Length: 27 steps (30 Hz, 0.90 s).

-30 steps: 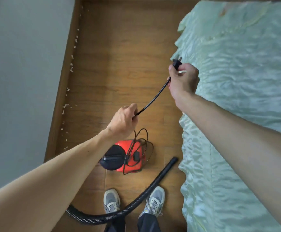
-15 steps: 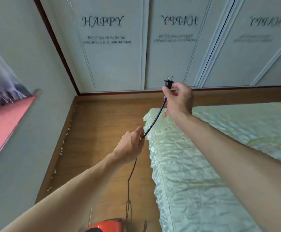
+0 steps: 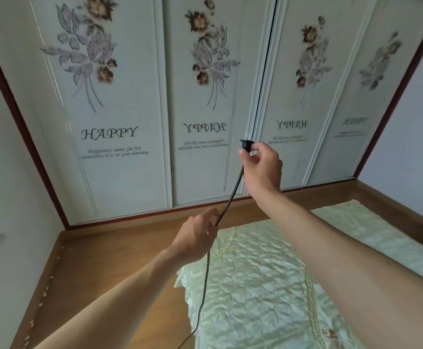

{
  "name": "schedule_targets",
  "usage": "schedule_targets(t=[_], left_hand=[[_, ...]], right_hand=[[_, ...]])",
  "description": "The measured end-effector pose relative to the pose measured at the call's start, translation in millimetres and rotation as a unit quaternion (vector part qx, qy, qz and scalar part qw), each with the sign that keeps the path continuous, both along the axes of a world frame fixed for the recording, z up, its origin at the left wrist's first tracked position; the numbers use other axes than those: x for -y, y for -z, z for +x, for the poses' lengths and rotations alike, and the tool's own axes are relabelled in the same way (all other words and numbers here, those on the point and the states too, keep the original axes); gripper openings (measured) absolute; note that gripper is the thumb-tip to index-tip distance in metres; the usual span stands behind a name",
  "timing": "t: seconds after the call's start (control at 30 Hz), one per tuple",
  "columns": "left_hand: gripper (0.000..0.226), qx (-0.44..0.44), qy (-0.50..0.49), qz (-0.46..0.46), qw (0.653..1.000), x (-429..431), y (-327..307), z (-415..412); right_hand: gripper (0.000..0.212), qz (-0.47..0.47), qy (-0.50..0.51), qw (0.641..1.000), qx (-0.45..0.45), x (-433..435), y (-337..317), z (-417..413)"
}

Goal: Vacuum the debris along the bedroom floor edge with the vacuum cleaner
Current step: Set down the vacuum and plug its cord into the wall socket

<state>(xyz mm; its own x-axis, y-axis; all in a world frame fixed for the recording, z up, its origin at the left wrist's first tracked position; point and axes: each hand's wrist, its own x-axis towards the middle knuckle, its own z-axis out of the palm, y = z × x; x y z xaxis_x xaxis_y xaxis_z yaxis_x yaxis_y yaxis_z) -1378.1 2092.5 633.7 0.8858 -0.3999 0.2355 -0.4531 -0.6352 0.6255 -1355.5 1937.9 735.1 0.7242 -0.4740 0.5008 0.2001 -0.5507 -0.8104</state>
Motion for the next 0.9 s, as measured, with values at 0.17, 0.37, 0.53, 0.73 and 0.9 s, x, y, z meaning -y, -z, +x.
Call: schedule_targets(t=[0.17, 0.37, 0.53, 0.73, 0.9], left_hand=[[0.020, 0.015, 0.066, -0.007, 0.998, 18, -40, -12], [0.015, 0.024, 0.123, -0.038, 0.991, 25, -67, -46], [0.017, 0.041, 0.174, -0.058, 0.982, -2, -88, -81], [0.012, 0.049, 0.221, -0.076, 0.971, -32, -115, -115], [0.010, 0.042, 0.267, -0.096, 0.958, -27, -134, -149]], right_hand=[[0.014, -0.034, 0.028, 0.999, 0.001, 13, -44, -33], [0.011, -0.026, 0.086, 0.996, 0.023, 12, -84, -80], [0.007, -0.001, 0.130, 0.990, 0.052, -23, -109, -117], [0.008, -0.018, 0.171, 0.982, 0.080, -62, -144, -170], [0.018, -0.029, 0.201, 0.975, 0.084, -65, -171, -220]])
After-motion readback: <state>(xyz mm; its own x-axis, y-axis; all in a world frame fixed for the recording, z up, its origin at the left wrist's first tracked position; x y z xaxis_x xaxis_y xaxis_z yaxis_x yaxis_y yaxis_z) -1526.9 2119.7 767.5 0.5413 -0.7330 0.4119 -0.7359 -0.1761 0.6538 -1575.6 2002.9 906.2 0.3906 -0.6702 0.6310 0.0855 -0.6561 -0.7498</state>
